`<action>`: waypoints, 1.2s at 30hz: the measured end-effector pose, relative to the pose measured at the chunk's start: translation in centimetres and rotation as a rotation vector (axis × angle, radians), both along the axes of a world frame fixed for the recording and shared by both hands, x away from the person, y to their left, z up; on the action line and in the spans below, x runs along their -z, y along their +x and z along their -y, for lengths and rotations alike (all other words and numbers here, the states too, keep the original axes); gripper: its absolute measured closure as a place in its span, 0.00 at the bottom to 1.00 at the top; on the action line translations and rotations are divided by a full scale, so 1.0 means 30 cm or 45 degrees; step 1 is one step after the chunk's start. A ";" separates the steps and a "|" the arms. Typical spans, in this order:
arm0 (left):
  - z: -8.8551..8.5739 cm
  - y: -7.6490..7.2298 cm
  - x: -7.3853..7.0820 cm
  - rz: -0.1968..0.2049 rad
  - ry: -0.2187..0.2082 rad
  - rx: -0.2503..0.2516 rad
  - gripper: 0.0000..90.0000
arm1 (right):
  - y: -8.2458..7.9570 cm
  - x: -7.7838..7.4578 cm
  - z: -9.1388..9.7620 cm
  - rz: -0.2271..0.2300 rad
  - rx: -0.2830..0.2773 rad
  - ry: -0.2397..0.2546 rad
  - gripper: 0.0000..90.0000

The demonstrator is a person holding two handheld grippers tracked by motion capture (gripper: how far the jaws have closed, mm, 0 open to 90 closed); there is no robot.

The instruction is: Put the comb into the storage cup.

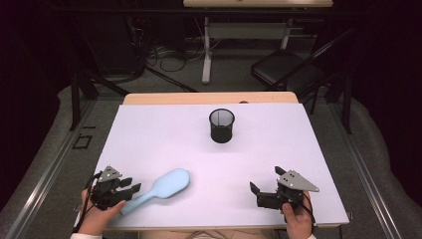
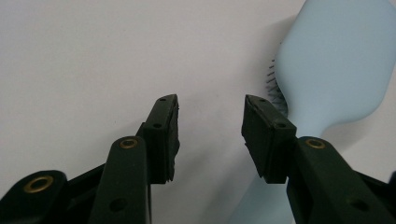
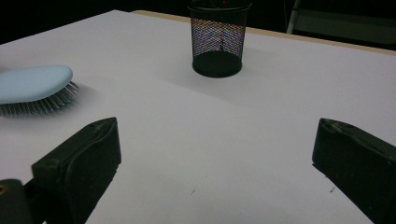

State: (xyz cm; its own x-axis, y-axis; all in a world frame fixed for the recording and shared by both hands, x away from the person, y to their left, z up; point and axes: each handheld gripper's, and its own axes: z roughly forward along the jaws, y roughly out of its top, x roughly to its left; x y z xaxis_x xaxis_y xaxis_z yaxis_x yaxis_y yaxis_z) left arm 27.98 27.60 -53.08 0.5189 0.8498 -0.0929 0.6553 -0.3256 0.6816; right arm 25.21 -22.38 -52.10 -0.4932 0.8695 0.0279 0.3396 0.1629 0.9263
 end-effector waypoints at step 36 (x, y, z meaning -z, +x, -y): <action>-0.008 0.013 -0.074 0.138 -0.130 0.081 0.20 | 0.001 0.002 0.001 0.001 0.009 0.002 0.01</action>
State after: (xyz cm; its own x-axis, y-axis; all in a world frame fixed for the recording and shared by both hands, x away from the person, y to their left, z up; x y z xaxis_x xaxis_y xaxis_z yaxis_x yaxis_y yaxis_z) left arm 28.37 27.85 -50.87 0.5832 0.8038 -0.1172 0.5560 -0.2898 0.7790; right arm 25.25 -22.40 -52.15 -0.4872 0.8728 0.0290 0.3400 0.1590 0.9269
